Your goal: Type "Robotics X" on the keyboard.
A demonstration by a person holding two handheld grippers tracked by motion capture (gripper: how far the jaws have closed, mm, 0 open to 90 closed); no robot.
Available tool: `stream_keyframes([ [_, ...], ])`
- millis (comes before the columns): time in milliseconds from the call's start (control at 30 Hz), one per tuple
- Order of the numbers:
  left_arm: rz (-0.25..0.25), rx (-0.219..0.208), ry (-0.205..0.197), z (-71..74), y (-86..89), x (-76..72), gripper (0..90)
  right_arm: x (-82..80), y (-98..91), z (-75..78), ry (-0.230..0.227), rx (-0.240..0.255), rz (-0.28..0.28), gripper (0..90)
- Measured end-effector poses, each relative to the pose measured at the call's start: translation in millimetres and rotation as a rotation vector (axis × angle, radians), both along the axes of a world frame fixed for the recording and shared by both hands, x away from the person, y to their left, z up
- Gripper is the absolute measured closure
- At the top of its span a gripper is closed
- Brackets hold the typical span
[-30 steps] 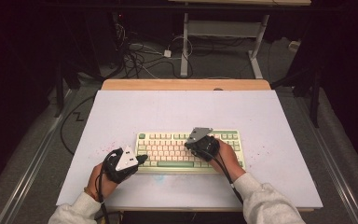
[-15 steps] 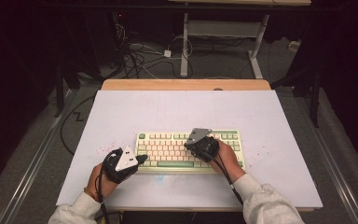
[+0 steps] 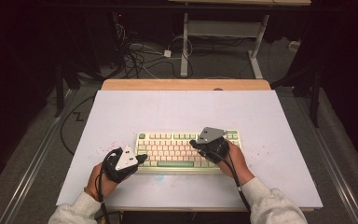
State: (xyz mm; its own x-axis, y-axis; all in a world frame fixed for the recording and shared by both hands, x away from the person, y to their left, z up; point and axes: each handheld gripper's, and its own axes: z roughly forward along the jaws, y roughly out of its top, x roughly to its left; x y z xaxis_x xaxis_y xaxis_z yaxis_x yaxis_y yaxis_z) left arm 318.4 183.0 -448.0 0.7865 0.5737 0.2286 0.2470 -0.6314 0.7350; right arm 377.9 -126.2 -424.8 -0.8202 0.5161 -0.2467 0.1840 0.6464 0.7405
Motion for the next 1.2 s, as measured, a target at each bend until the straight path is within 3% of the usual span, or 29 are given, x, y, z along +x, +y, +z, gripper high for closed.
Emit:
stream_keyframes([
  [333,0.000,0.002,0.000,-0.1,-0.2,1.2,87.8,-6.4,-15.8,4.2,-0.018,0.034,-0.011,90.0],
  [833,0.002,0.004,-0.013,3.1,0.3,-1.8,87.8,-21.3,-44.8,24.0,-0.065,0.090,-0.039,90.0],
  [1200,-0.003,0.000,-0.019,4.3,-1.2,-2.4,87.8,-31.1,-58.4,21.8,-0.087,0.091,-0.055,90.0],
])
